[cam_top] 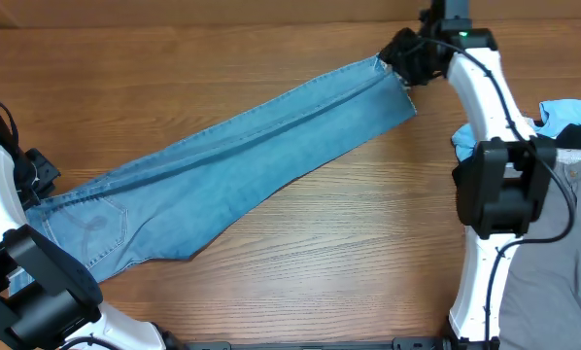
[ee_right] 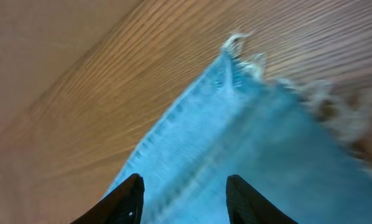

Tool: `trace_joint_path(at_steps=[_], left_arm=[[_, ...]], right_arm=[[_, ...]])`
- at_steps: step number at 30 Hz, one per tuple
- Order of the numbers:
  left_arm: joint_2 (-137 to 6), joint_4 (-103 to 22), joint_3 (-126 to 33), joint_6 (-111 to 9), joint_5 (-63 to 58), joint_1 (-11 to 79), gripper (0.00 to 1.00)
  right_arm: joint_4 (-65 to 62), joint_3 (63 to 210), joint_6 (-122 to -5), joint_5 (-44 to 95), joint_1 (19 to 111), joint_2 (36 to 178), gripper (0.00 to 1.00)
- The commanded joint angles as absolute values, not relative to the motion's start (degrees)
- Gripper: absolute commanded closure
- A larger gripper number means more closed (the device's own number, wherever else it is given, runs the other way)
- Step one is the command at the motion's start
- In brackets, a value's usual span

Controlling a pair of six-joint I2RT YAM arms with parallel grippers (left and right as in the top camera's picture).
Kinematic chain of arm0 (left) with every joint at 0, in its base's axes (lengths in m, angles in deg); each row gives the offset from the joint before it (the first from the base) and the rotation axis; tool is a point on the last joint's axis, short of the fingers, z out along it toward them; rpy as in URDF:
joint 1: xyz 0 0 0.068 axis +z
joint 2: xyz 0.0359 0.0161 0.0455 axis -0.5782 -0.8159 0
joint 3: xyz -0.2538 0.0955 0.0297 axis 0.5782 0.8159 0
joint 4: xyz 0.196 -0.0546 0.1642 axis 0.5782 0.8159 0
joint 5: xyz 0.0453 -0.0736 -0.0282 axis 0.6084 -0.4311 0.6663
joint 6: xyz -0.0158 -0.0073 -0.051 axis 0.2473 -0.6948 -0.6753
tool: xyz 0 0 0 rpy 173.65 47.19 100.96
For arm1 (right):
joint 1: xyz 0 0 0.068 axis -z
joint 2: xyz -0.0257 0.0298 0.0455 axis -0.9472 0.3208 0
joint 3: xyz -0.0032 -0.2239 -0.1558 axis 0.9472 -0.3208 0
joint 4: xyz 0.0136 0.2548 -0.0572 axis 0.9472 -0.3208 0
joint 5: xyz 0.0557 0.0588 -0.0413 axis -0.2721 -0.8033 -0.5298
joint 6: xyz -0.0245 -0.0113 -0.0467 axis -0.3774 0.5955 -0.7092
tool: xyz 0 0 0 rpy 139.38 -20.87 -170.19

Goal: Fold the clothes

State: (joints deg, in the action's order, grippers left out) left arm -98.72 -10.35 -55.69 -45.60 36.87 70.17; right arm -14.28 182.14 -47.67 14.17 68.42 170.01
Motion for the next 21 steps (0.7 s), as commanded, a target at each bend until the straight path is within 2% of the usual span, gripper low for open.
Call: trace_joint_path(at_steps=[1, 12, 15, 17, 18, 21], left_arm=[[-99.0, -10.2, -57.2, -44.5, 35.5, 70.1, 0.82], [-99.0, -10.5, -57.2, -44.5, 34.5, 70.1, 0.81], [-99.0, -10.5, -57.2, -44.5, 34.4, 70.1, 0.81], [-99.0, -10.3, -57.2, -44.5, 34.5, 70.1, 0.81], [-99.0, -10.3, -57.2, -44.5, 34.5, 70.1, 0.81], [-99.0, -10.3, -57.2, -44.5, 34.4, 70.1, 0.81]], right_arm=[[-12.5, 183.1, -40.8, 15.2, 66.5, 174.7, 0.53], [-10.4, 183.1, -35.5, 15.8, 64.0, 179.3, 0.53], [-9.7, 183.1, -35.5, 15.5, 63.8, 180.2, 0.68], [-9.6, 183.1, -35.1, 14.5, 63.7, 180.5, 0.88], [-9.1, 183.1, -35.1, 14.1, 63.7, 180.5, 0.93], [-5.3, 183.1, -36.0, 10.3, 63.8, 180.5, 0.96]])
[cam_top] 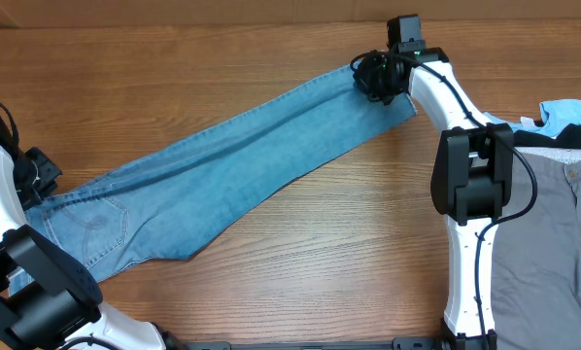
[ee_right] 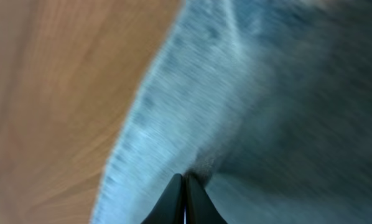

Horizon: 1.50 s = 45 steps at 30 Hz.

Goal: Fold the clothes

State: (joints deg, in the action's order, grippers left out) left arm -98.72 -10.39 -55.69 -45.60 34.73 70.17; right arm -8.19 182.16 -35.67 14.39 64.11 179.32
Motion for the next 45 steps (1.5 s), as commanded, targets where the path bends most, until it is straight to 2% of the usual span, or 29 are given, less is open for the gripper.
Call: trace_joint_path(at_steps=[1, 10, 13, 17, 21, 27, 31, 35, 40, 45], left_arm=[[-99.0, -10.3, -57.2, -44.5, 34.4, 70.1, 0.81], [-99.0, -10.1, -57.2, -44.5, 34.4, 70.1, 0.81], [-99.0, -10.0, -57.2, -44.5, 34.5, 70.1, 0.78], [-99.0, -10.0, -57.2, -44.5, 34.4, 70.1, 0.76], [-99.0, -10.0, -57.2, -44.5, 34.4, 70.1, 0.76], [-99.0, -9.7, -57.2, -44.5, 34.0, 70.1, 0.76], [-99.0, -9.9, -57.2, -44.5, 34.0, 70.1, 0.76], [-99.0, -9.9, -57.2, -44.5, 33.9, 70.1, 0.76], [-99.0, -10.0, -57.2, -44.5, 33.8, 70.1, 0.76], [-99.0, -9.9, -57.2, -44.5, 33.8, 70.1, 0.75]], right_arm=[[-4.2, 183.1, -35.9, 8.9, 63.9, 180.5, 0.96], [-2.1, 183.1, -36.0, 6.2, 64.2, 180.5, 0.96], [-2.9, 183.1, -37.0, 5.7, 64.9, 180.5, 0.73], [-6.8, 183.1, -37.0, 5.3, 65.8, 180.4, 0.72], [-10.6, 183.1, -37.0, 9.4, 65.4, 180.4, 0.67], [-11.2, 183.1, -37.0, 11.1, 64.1, 180.4, 0.65], [-14.2, 183.1, -37.0, 11.2, 64.6, 180.4, 0.7], [-15.7, 183.1, -37.0, 11.2, 64.7, 180.4, 0.7], [-15.0, 183.1, -36.8, 11.2, 64.0, 180.4, 0.66], [-12.6, 183.1, -36.8, 11.3, 63.9, 180.4, 0.7]])
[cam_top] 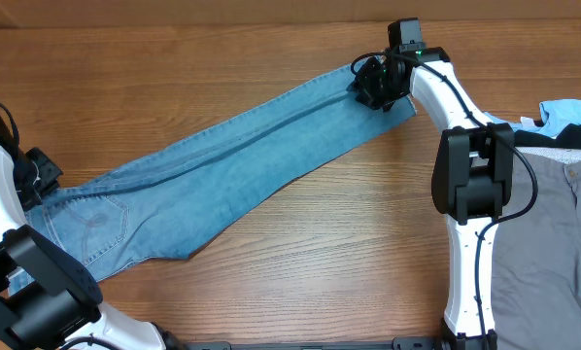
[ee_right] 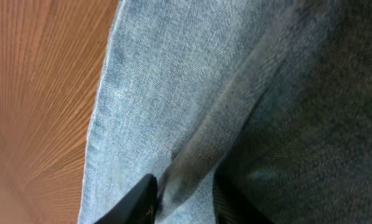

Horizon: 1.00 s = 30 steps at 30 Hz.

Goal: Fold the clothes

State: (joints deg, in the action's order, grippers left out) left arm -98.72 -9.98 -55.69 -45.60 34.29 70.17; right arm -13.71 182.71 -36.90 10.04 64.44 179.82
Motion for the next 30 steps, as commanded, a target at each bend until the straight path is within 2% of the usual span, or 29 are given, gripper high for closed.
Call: trace_joint_path(at_steps=[1, 3, 5, 12, 19, 20, 24, 30], left_arm=[[-99.0, -9.9, -57.2, -44.5, 33.8, 70.1, 0.75], [-99.0, -9.9, -57.2, -44.5, 33.8, 70.1, 0.76], [-99.0, -9.8, -57.2, -44.5, 33.8, 70.1, 0.76], [-98.6, -9.3, -57.3, -44.5, 34.0, 70.1, 0.78], [-98.3, -10.4, -57.3, -44.9, 34.3, 70.2, 0.78], [-98.3, -10.4, -57.3, -45.0, 34.2, 70.2, 0.79], [-98.0, -9.6, -57.3, -45.6, 34.3, 70.2, 0.96], [-94.9, -9.2, -57.6, -45.6, 36.0, 71.5, 0.96]], right_arm=[[-11.8, 183.1, -36.9, 11.4, 63.9, 180.4, 0.71], [-11.0, 183.1, -36.9, 11.4, 63.9, 180.4, 0.77], [-10.4, 183.1, -36.8, 11.3, 63.9, 180.4, 0.96], [-1.2, 185.4, -36.8, 2.1, 64.2, 179.6, 0.96], [0.5, 187.5, -33.0, 3.6, 64.2, 179.7, 0.96], [0.7, 187.5, -33.0, 3.6, 64.2, 179.7, 0.96], [3.9, 187.6, -33.0, -0.5, 64.3, 179.6, 0.96], [11.3, 187.6, -32.2, -5.5, 64.3, 179.4, 0.96]])
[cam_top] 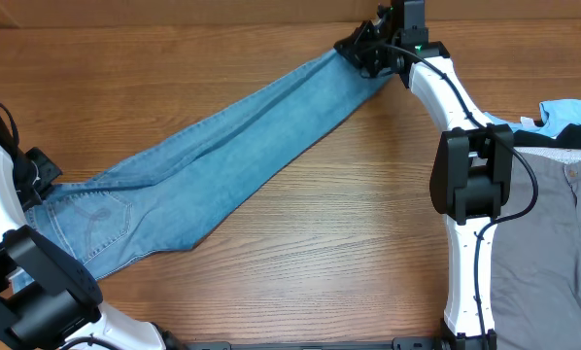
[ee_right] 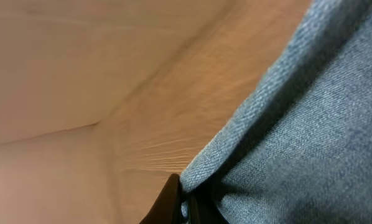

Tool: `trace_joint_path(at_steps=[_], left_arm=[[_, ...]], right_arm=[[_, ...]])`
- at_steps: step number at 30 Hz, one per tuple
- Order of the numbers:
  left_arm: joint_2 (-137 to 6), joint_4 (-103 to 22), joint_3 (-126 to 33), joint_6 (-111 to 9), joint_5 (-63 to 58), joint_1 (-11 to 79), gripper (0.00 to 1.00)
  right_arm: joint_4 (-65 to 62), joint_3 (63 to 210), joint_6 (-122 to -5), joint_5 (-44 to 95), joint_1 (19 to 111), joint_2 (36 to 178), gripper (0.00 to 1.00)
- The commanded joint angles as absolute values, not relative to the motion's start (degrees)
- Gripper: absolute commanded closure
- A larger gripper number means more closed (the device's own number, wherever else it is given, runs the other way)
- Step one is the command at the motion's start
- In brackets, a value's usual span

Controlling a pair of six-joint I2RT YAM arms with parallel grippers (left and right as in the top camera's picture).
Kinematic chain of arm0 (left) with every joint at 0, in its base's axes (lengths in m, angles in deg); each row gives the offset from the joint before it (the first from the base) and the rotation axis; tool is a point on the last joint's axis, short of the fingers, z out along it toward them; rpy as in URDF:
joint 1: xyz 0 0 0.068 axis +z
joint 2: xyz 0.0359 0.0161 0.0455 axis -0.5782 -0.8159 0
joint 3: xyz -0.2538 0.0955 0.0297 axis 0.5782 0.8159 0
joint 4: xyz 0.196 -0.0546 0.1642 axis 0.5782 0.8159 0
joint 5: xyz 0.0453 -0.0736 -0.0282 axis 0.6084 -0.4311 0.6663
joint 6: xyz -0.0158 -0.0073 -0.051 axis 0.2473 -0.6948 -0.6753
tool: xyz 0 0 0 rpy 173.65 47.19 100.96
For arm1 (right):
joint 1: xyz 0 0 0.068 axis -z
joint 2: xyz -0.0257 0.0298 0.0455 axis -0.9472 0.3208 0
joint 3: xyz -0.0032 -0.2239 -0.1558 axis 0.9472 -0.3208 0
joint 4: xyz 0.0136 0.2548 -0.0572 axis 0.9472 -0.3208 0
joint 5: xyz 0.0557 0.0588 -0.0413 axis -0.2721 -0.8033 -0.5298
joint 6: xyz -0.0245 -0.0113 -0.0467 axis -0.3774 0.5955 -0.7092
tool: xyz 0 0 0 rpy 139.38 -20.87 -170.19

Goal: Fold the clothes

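Note:
Blue jeans lie stretched diagonally over the wooden table, waist at the lower left, leg ends at the top right. My right gripper is shut on the leg end near the table's far edge. In the right wrist view the denim bunches between the dark fingers, lifted over the wood. My left gripper sits at the waistband on the left; its jaws cannot be made out from above.
At the right edge of the table lie a grey garment and a light blue one. The right arm's base column stands between them and the jeans.
My right gripper has moved up and left toward the far edge, shut on the leg end. The jeans' leg now lies straighter and narrower, its hem gathered at the gripper.
At first my right gripper was open over the frayed hem at the top right. Then it was shut on the denim a little further left. A second ago the fingers stood slightly apart on the cloth; now they are shut on it and the leg is pulled taut.

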State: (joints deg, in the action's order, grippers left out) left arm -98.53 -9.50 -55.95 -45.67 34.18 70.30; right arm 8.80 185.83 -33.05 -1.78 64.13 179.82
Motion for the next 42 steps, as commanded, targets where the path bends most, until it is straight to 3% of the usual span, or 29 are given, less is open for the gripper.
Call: trace_joint_path(at_steps=[1, 8, 9, 10, 12, 13, 18, 20, 23, 26, 28, 29, 33, 42], left_arm=[[-94.2, -9.3, -57.6, -45.5, 37.2, 71.9, 0.96], [-94.4, -8.0, -57.5, -46.7, 41.0, 73.3, 0.95], [-94.5, -8.1, -57.5, -46.7, 40.9, 73.3, 0.72], [-94.8, -8.0, -57.5, -46.7, 41.0, 73.3, 0.59], [-95.3, -8.0, -57.5, -46.3, 40.9, 73.2, 0.46], [-96.2, -8.1, -57.4, -45.8, 41.0, 73.2, 0.32], [-100.5, -12.1, -57.4, -42.7, 38.9, 74.0, 0.1], [-103.1, -14.5, -57.5, -36.8, 31.9, 74.6, 0.06], [-105.0, -13.9, -57.5, -33.8, 24.7, 75.2, 0.1], [-106.3, -13.8, -57.5, -32.6, 25.4, 75.3, 0.15], [-106.7, -13.3, -57.5, -32.4, 25.7, 75.5, 0.3], [-106.7, -12.1, -57.5, -32.5, 25.4, 75.6, 0.49], [-106.7, -10.3, -57.5, -32.6, 25.3, 75.6, 0.93], [-103.7, -3.7, -62.9, -38.2, 25.7, 79.6, 0.96]], right_arm=[[11.7, 187.6, -31.5, -5.6, 64.3, 179.4, 0.96], [10.1, 187.6, -30.8, -1.9, 64.2, 179.4, 0.96], [9.9, 187.6, -30.8, -1.7, 64.2, 179.4, 0.96], [9.8, 187.6, -30.8, -1.7, 64.2, 179.4, 0.96], [9.8, 187.6, -30.8, -1.8, 64.2, 179.4, 0.96], [9.8, 187.6, -30.8, -2.0, 64.2, 179.4, 0.96], [9.4, 187.6, -30.8, -3.1, 64.2, 179.4, 0.96], [8.7, 187.6, -30.9, -3.8, 64.2, 179.4, 0.96], [7.4, 187.6, -31.3, -3.8, 64.2, 179.4, 0.96], [6.8, 187.6, -31.3, -3.8, 64.2, 179.4, 0.96], [6.8, 187.6, -31.3, -3.8, 64.2, 179.4, 0.96], [6.8, 187.6, -31.3, -3.8, 64.2, 179.4, 0.96], [7.8, 187.6, -31.1, -4.2, 64.2, 179.4, 0.96], [14.8, 187.6, -26.3, -6.0, 64.2, 179.4, 0.96]])
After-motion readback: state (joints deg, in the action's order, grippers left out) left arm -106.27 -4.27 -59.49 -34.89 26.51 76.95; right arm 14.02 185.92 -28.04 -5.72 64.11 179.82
